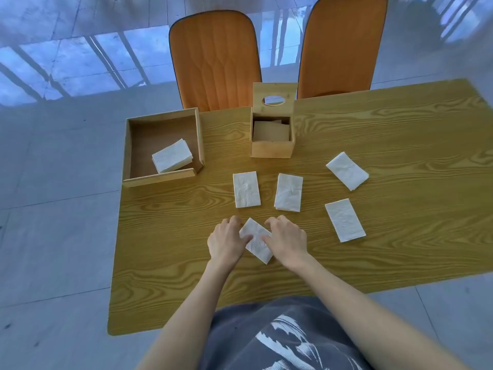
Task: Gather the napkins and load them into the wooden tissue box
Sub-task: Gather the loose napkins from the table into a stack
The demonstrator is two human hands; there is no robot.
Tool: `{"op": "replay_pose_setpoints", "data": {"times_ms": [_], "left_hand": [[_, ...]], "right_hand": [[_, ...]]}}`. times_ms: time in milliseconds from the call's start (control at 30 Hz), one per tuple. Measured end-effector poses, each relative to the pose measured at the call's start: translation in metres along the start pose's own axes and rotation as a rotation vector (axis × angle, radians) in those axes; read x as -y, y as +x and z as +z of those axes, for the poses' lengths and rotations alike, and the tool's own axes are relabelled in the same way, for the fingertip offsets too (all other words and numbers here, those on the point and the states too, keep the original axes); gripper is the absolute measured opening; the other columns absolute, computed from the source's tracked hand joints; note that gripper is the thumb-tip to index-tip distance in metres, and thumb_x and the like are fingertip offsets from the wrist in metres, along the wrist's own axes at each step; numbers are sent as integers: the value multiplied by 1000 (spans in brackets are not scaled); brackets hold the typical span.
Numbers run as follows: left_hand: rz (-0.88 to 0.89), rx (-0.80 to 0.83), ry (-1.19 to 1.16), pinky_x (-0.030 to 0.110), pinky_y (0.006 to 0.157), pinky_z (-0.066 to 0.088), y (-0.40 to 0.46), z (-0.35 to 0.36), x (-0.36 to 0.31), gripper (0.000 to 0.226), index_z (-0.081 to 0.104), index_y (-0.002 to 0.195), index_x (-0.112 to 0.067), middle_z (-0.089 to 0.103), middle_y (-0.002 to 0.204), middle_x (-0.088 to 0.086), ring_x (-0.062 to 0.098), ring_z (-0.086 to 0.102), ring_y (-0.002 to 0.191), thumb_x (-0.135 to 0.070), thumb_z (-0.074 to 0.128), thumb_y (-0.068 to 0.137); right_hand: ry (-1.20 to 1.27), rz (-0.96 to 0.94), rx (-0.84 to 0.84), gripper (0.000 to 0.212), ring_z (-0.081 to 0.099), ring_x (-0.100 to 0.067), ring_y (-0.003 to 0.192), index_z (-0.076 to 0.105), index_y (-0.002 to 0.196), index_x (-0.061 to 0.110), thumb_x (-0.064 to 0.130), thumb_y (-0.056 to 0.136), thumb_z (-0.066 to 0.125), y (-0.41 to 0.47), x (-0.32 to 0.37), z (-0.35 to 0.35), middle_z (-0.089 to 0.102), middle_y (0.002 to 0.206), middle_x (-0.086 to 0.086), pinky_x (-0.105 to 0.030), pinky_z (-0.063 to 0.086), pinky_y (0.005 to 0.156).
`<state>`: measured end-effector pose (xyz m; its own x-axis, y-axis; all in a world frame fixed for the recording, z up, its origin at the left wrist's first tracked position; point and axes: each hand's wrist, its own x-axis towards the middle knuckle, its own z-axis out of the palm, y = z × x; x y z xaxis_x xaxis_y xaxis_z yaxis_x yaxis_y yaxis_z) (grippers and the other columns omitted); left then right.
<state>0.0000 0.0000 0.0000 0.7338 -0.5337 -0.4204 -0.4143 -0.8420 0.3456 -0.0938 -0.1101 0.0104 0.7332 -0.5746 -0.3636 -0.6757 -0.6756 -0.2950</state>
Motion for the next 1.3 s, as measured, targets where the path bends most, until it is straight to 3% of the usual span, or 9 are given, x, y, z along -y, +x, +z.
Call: {"op": "replay_pose_setpoints", "data": {"times_ms": [233, 433, 533, 733, 867, 1000, 1133, 1300], "left_hand": [[-27, -2, -54, 35, 79, 48, 4, 4, 2, 29, 65, 105, -22, 58, 109, 1, 23, 56, 108, -43, 68, 85], [13, -33, -170, 34, 70, 49, 17, -9, -1, 20, 66, 105, -25, 71, 107, -7, 20, 66, 98, -37, 65, 88], [38, -56, -181, 36, 73, 53, 31, -22, -3, 23, 67, 109, -28, 73, 110, -7, 22, 67, 98, -38, 65, 88], [61, -89, -262, 35, 75, 53, 60, -49, -8, 26, 70, 110, -25, 74, 102, -6, 17, 67, 96, -37, 66, 88], [28, -4, -666, 30, 80, 55, 72, -58, -8, 32, 67, 113, -20, 72, 100, -5, 13, 67, 92, -30, 75, 84], [-106, 160, -1017, 33, 86, 53, 75, -55, -2, 25, 71, 109, -15, 76, 100, 3, 22, 70, 96, -23, 75, 85], [-266, 122, -1147, 42, 88, 55, 73, -45, 11, 12, 72, 101, -14, 76, 97, 7, 25, 70, 92, -20, 68, 91], [-387, 57, -1235, 37, 80, 58, 72, -42, 26, 10, 70, 101, -13, 74, 94, 3, 20, 70, 87, -18, 63, 95]], "right_hand": [[-17, 4, -16, 25, 59, -19, 99, 62, 112, 20, 36, 92, 61, 9, -1, 4, 59, 111, -1, -29, 44, 67], [79, 14, 7, 25, 60, -17, 102, 63, 112, 23, 37, 93, 61, 17, -3, 0, 65, 108, 3, -29, 46, 71], [181, 59, 31, 22, 65, -18, 98, 65, 110, 23, 36, 93, 62, 25, -3, -3, 71, 104, 5, -29, 49, 69], [497, 101, 100, 30, 66, -12, 101, 69, 112, 17, 38, 90, 66, 48, 1, -12, 72, 106, 5, -31, 54, 85], [791, 188, 100, 29, 69, -12, 95, 67, 112, 12, 30, 89, 70, 65, 4, -15, 72, 103, 3, -33, 56, 89], [979, 223, 119, 25, 72, -20, 84, 66, 108, 9, 25, 89, 72, 77, 14, -19, 74, 97, -7, -36, 62, 76], [837, 211, 65, 23, 72, -18, 82, 69, 105, 15, 32, 90, 68, 90, 25, -18, 74, 92, 0, -41, 61, 75], [402, 275, -82, 37, 64, -22, 99, 63, 116, 18, 45, 90, 63, 101, 37, -21, 65, 112, 0, -35, 50, 74]]}}
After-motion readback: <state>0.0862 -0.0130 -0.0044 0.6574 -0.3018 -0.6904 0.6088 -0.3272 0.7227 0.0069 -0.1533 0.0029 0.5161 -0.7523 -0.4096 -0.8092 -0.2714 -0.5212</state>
